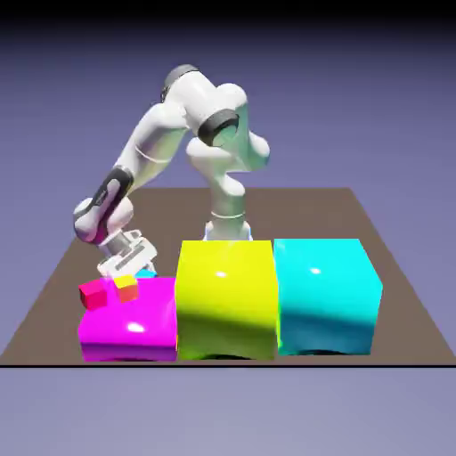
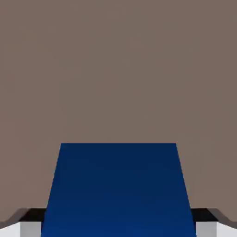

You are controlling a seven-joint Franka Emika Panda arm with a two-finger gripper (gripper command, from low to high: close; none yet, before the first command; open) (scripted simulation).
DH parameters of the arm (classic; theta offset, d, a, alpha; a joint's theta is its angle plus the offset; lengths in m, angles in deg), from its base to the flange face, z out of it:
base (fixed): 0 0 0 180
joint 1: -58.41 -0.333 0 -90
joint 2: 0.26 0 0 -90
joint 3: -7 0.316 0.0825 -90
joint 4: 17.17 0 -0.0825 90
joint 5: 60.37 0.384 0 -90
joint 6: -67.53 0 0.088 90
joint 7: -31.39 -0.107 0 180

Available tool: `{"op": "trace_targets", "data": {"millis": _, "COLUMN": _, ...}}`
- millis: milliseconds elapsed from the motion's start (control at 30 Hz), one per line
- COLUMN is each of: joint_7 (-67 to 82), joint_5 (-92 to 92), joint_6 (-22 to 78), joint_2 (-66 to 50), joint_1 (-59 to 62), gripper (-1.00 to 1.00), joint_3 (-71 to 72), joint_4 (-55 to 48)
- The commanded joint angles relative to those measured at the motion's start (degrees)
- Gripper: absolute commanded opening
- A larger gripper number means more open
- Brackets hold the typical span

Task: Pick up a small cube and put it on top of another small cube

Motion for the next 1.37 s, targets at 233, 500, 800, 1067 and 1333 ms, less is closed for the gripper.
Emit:
{"op": "trace_targets", "data": {"millis": 233, "joint_7": -2.3, "joint_5": -10.94, "joint_6": -2.69, "joint_2": 3.41, "joint_1": -9.45, "gripper": -1.0, "joint_3": -9.85, "joint_4": -10.56}}
{"op": "trace_targets", "data": {"millis": 500, "joint_7": -20.89, "joint_5": -9.24, "joint_6": -3.01, "joint_2": 6.64, "joint_1": -14.75, "gripper": -1.0, "joint_3": -11.79, "joint_4": -22.07}}
{"op": "trace_targets", "data": {"millis": 800, "joint_7": -41.46, "joint_5": 1.93, "joint_6": 5.39, "joint_2": 9.09, "joint_1": -6.44, "gripper": -1.0, "joint_3": -8.25, "joint_4": -23.44}}
{"op": "trace_targets", "data": {"millis": 1067, "joint_7": -41.25, "joint_5": 0.98, "joint_6": -3.8, "joint_2": 12.32, "joint_1": 2.15, "gripper": -1.0, "joint_3": 6.27, "joint_4": -21.62}}
{"op": "trace_targets", "data": {"millis": 1333, "joint_7": -41.25, "joint_5": 0.99, "joint_6": -3.73, "joint_2": 12.3, "joint_1": 2.08, "gripper": 1.0, "joint_3": 6.16, "joint_4": -21.64}}
